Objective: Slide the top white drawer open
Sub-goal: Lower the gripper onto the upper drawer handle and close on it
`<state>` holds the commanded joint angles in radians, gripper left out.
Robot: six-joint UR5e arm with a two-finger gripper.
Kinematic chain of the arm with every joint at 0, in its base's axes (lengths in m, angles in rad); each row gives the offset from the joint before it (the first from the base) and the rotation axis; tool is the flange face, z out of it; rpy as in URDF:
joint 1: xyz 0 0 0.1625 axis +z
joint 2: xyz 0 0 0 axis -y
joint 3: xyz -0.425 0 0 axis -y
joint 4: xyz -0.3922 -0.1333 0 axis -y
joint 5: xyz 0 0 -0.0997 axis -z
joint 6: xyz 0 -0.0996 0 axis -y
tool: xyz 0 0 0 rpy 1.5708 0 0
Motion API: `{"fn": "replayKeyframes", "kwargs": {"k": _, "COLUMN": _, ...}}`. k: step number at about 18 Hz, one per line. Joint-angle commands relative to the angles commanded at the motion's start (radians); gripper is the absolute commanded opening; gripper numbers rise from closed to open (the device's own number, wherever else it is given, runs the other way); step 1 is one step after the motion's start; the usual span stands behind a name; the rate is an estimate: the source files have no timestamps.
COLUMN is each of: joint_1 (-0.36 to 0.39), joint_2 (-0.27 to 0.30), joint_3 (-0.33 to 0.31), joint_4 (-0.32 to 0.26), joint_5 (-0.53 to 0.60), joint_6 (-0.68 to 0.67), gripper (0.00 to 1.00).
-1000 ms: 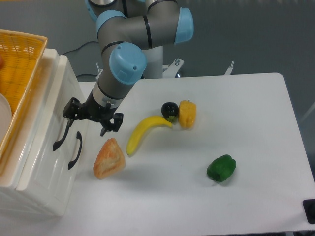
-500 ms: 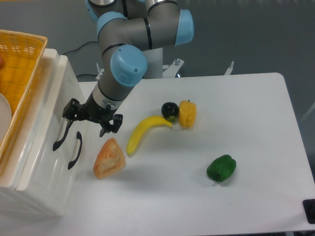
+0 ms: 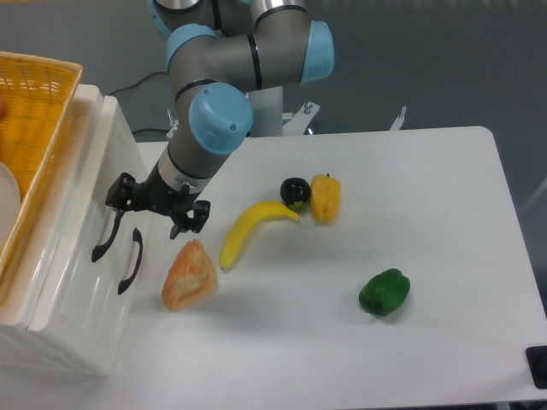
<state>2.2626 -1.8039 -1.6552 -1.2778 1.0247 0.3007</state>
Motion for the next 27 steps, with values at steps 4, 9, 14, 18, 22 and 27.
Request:
{"fn": "replayKeyframes", "kwargs": {"k": 4, "joint_1": -0.015, "joint_2": -0.009, "joint_3": 0.0, "joint_4": 0.002, "joint_5": 0.002, "joint_6": 0.002, "gripper": 1.0}}
{"fn": "replayKeyframes", "kwargs": {"k": 9, "joint_1": -0.018, "joint_2": -0.012, "joint_3": 0.0, "joint_4": 0.002, "joint_5": 0.003, "joint_6": 0.002, "gripper": 1.0}}
{"fn": "replayKeyframes", "kwargs": {"k": 14, "joint_1": -0.018, "joint_2": -0.012, "joint_3": 0.0, "joint_4": 0.003, "joint_5": 0.005, "joint_6": 0.003, "gripper": 1.0}}
{"fn": "replayKeyframes", "kwargs": {"k": 18, "joint_1": -0.018, "joint_2": -0.012, "joint_3": 0.0, "joint_4": 0.009, "joint_5": 0.009, "joint_6": 0.005, "gripper": 0.97}}
{"fn": "replayKeyframes", "kwargs": {"k": 22, "joint_1": -0.021, "joint_2": -0.012, "joint_3": -0.002, "joint_4": 0.014, "joint_5": 0.023, "joint_6": 0.006, "gripper": 0.95}}
{"fn": "replayKeyframes", "kwargs": {"k": 27, "joint_1": -0.041, "joint_2": -0.012, "joint_3": 0.0, "joint_4": 0.017, "joint_5": 0.058, "joint_6": 0.008, "gripper": 0.92}}
